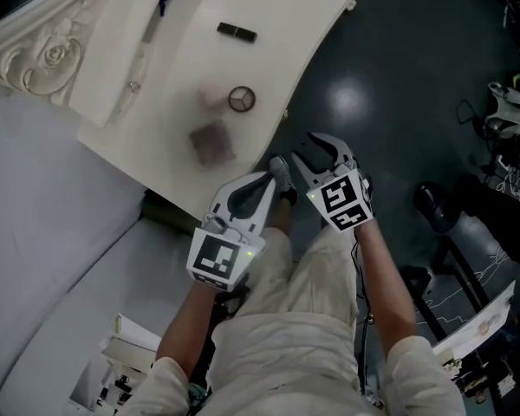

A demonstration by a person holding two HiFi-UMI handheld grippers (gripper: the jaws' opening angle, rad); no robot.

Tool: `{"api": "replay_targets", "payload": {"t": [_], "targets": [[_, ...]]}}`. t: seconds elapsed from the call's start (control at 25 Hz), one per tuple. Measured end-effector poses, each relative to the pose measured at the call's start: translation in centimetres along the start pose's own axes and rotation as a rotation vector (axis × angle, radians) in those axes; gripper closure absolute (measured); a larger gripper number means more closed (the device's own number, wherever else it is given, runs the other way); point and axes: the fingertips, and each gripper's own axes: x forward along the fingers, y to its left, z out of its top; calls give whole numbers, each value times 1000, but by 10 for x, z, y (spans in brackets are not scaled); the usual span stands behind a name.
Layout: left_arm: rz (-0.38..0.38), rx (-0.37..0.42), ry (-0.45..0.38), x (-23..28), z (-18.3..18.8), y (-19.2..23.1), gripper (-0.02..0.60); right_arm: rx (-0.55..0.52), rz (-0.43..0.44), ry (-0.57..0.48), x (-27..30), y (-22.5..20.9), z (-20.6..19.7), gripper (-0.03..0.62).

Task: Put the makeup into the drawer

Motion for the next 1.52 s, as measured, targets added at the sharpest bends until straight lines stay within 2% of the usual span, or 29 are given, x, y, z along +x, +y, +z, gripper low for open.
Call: {"api": "replay_targets", "payload": {"t": [0.24,0.72,0.96,1.08,1.4,1.52], "targets": [[3,-11,-15,6,-5,7,569,-17,0,3,25,-12,-6,407],[31,-52,6,19,-29,25,571,-190,16,15,80,-22,5,407],[41,-53,2,22,-25,24,571,-172,51,20,90,-23,0,416],[43,-66,2,22,-25,24,569,-175,46,17,91,-26,1,465],[39,-83,16,23,-29,21,569,-184,64,14,91,-27,1,467],[34,-68,17,24,-28,19,571,-180,66,15,89,-27,-1,468]]}}
